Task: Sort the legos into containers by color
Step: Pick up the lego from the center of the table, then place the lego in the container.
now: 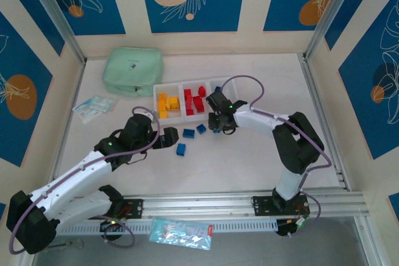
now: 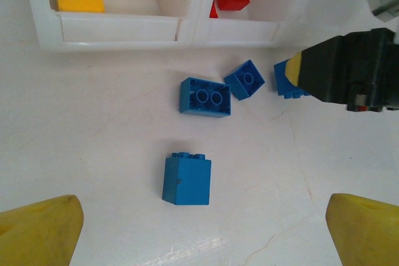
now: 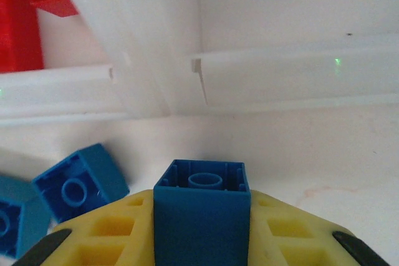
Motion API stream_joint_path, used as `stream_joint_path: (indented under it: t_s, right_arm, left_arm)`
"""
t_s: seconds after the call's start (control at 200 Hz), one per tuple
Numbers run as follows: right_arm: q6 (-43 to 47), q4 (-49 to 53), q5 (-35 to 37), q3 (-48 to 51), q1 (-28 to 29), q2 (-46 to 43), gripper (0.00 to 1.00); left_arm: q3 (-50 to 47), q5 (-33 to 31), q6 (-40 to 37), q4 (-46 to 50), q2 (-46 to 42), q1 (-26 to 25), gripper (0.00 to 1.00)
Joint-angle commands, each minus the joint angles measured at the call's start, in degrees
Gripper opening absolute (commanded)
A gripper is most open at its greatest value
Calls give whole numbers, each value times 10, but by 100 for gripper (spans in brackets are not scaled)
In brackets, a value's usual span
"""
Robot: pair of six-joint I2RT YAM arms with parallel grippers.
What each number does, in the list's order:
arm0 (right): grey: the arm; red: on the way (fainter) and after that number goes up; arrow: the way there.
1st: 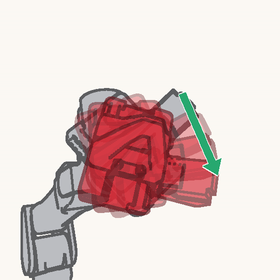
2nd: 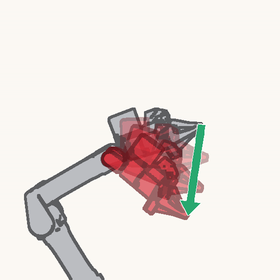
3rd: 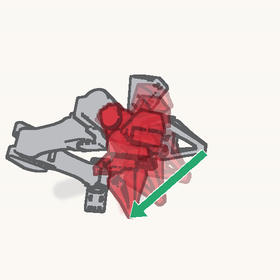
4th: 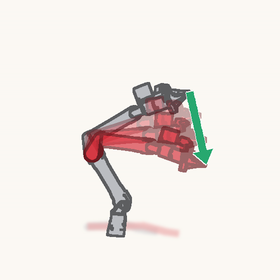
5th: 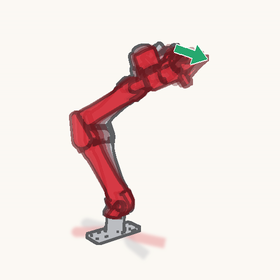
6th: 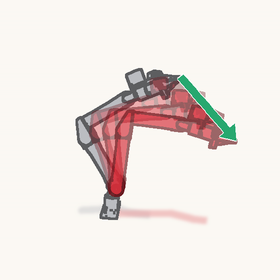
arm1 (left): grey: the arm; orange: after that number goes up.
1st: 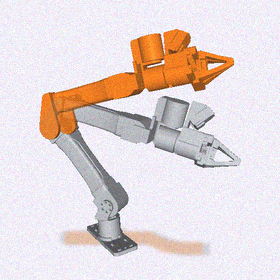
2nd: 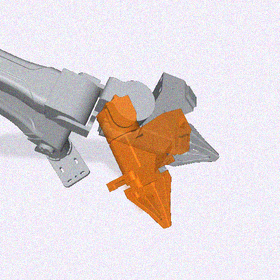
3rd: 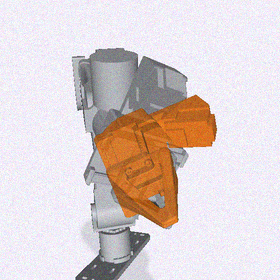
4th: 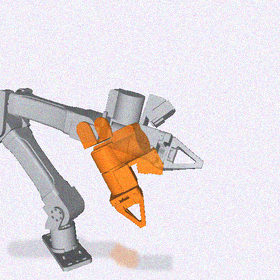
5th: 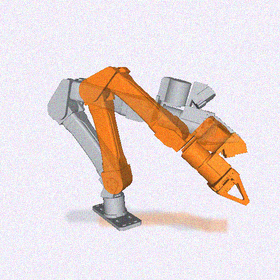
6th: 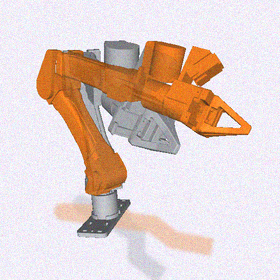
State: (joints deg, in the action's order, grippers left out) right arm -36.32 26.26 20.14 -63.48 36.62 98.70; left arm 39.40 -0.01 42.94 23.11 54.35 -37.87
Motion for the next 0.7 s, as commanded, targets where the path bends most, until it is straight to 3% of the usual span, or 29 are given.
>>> stream_joint_path:
  t_s: [0.0,0.3,0.695]
  right_arm:
    - [19,23,3,8,-2,-57,28]
    - [79,51,-21,-42,-65,-79,28]
    - [134,53,7,-208,-124,80,28]
  left_arm:
    - [29,17,-18,12,12,8,99]
    - [63,43,-29,-16,60,7,99]
    - [102,46,-36,-43,115,7,99]
